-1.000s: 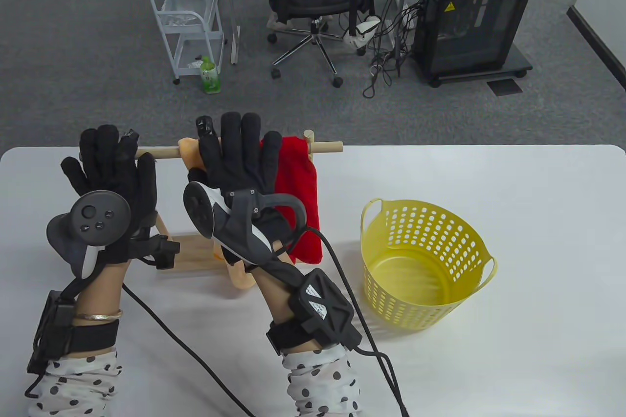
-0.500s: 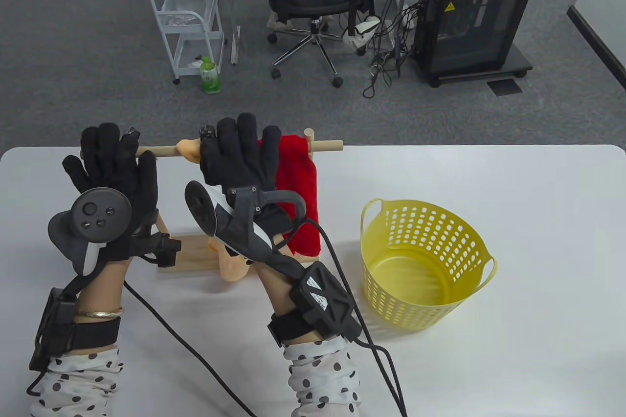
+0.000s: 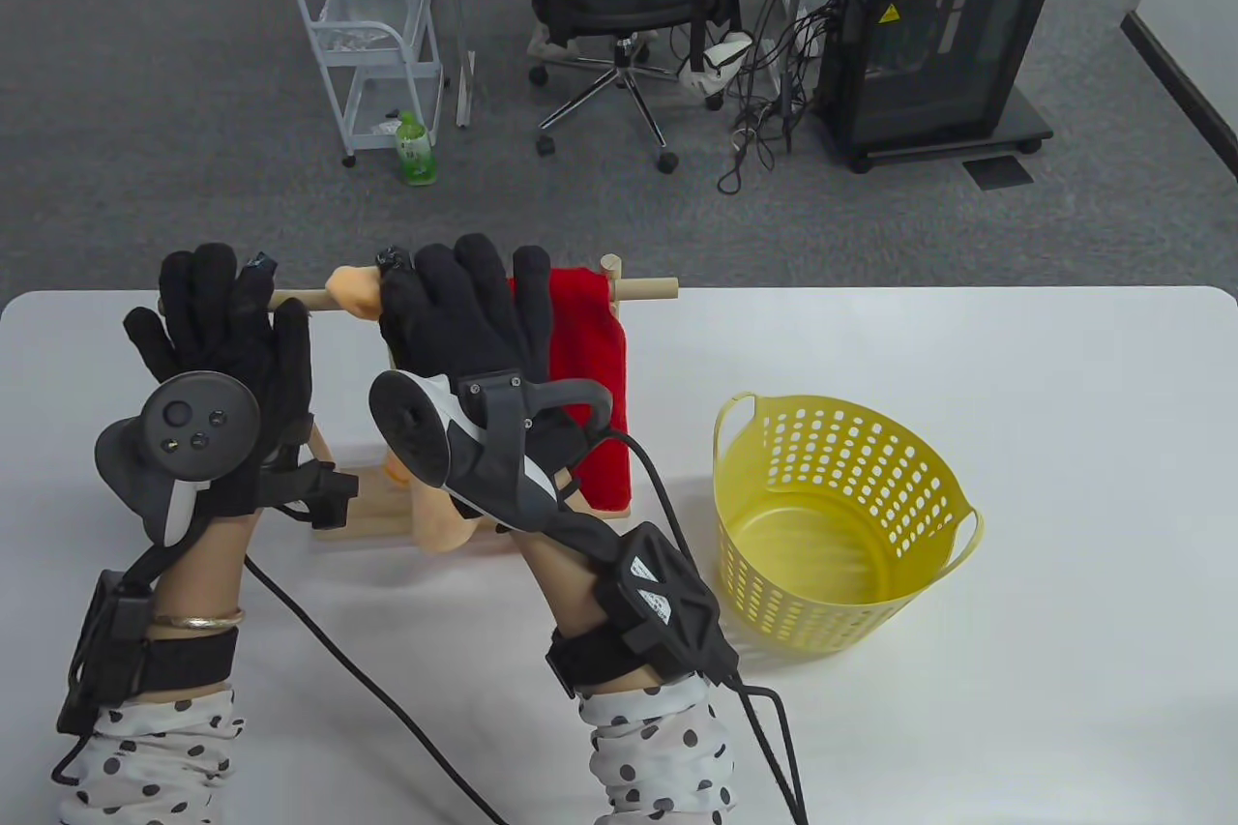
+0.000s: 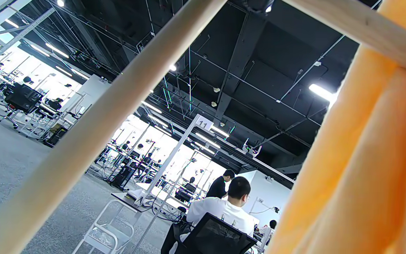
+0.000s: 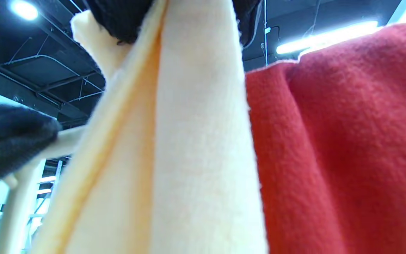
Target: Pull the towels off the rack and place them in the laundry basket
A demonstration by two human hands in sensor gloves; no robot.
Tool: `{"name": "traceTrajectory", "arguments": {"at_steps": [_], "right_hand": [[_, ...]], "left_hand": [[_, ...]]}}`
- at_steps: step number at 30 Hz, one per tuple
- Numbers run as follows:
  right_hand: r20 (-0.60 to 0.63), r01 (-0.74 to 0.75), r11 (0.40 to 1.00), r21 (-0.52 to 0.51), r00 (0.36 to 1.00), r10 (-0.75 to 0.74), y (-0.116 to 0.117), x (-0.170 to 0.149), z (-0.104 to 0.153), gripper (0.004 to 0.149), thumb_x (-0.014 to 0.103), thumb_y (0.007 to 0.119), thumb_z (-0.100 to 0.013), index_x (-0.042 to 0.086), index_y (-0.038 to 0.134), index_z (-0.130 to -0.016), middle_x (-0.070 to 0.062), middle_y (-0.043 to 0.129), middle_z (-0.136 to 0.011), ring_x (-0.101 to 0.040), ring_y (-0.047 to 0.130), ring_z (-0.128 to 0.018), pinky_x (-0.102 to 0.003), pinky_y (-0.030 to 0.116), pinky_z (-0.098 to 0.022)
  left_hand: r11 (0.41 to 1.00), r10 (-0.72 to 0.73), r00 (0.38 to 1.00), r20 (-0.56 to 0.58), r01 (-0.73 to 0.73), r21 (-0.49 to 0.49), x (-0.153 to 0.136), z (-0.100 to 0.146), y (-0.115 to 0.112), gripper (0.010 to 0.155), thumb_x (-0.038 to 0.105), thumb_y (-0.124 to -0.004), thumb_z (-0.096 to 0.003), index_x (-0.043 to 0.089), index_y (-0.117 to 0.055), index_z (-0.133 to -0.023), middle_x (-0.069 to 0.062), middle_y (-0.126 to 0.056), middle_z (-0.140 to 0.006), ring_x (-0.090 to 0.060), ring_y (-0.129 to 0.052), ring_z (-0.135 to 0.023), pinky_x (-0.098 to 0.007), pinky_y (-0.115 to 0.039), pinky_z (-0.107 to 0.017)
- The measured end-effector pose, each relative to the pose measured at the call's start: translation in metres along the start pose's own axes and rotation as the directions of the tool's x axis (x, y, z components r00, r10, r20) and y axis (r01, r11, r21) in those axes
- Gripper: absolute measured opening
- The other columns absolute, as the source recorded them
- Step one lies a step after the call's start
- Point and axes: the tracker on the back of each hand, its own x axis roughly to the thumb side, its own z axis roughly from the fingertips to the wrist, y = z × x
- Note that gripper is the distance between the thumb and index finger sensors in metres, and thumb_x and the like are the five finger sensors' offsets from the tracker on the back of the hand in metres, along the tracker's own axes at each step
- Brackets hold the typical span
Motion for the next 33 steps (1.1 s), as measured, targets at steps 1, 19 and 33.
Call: {"name": "traceTrajectory", "arguments": {"at_steps": [1,19,33], "right_hand": [[-0.001,0.015,1.000,0.003,1.000,-0.015,-0.003,0.000,0.000,0.044,0.046,0.074,-0.057,0.038,0.077,-0.100,0.006,0.079,-0.104,-0.023,0.071,-0.104,-0.053,0.042,-0.085],[0.043,0.118,0.992,-0.039,0.992,-0.116,-0.049,-0.004,0.008,0.044,0.046,0.075,-0.056,0.037,0.079,-0.099,0.007,0.087,-0.098,-0.021,0.081,-0.097,-0.052,0.048,-0.084],[0.083,0.242,0.969,-0.044,0.968,-0.238,-0.083,-0.004,0.019,0.044,0.045,0.075,-0.057,0.036,0.079,-0.099,0.006,0.090,-0.094,-0.021,0.084,-0.093,-0.052,0.050,-0.082]], "left_hand": [[1.000,0.000,1.000,0.000,0.000,0.000,0.000,0.000,0.000,0.060,0.057,-0.037,-0.0679,0.029,-0.039,-0.120,0.010,-0.016,-0.131,-0.014,0.000,-0.124,-0.050,0.009,-0.087],[1.000,-0.005,1.000,-0.002,0.005,0.000,0.000,0.000,0.000,0.060,0.057,-0.036,-0.0677,0.029,-0.038,-0.120,0.010,-0.016,-0.131,-0.014,0.000,-0.124,-0.050,0.009,-0.087],[1.000,-0.009,1.000,-0.002,0.009,-0.001,0.000,0.001,0.000,0.060,0.057,-0.036,-0.0677,0.029,-0.038,-0.120,0.010,-0.015,-0.131,-0.015,0.001,-0.124,-0.051,0.009,-0.087]]}}
